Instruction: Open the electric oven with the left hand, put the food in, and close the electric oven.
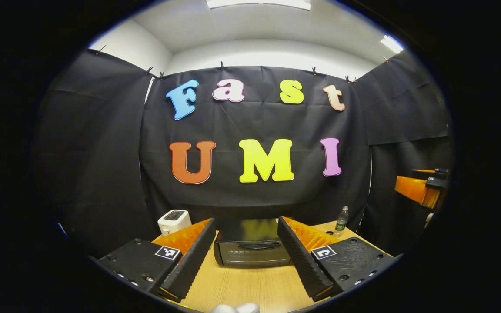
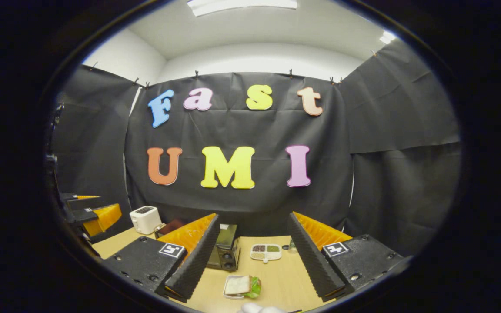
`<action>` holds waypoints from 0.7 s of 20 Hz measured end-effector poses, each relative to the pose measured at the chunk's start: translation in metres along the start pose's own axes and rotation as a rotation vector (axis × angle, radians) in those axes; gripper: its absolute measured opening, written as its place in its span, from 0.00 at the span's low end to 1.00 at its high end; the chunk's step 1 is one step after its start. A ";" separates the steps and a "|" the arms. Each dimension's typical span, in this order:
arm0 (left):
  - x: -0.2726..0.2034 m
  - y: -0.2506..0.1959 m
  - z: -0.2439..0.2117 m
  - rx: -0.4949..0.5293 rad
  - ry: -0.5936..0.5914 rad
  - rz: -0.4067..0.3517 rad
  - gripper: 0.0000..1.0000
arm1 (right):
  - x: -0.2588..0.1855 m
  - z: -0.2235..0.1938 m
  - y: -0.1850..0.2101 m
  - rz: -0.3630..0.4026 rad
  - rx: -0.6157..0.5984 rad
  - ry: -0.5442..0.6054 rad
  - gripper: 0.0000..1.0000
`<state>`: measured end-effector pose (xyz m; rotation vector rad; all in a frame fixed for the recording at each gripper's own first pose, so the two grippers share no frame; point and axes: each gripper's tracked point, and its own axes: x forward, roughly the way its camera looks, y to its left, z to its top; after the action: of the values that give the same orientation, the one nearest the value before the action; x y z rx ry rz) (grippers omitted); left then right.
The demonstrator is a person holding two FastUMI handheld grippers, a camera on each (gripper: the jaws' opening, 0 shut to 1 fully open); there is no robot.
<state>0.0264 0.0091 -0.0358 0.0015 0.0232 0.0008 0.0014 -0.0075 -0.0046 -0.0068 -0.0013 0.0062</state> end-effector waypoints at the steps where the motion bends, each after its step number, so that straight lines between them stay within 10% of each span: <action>1: 0.006 -0.004 -0.008 -0.006 0.006 -0.007 0.94 | -0.001 0.002 -0.002 0.002 0.001 -0.005 0.96; 14: 0.127 -0.041 -0.126 0.004 0.090 -0.026 0.95 | 0.003 0.004 -0.073 -0.115 -0.058 0.013 0.95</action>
<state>0.1504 -0.0312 -0.1651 0.0056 0.1129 -0.0252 0.0050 -0.0801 0.0004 -0.0650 0.0111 -0.1085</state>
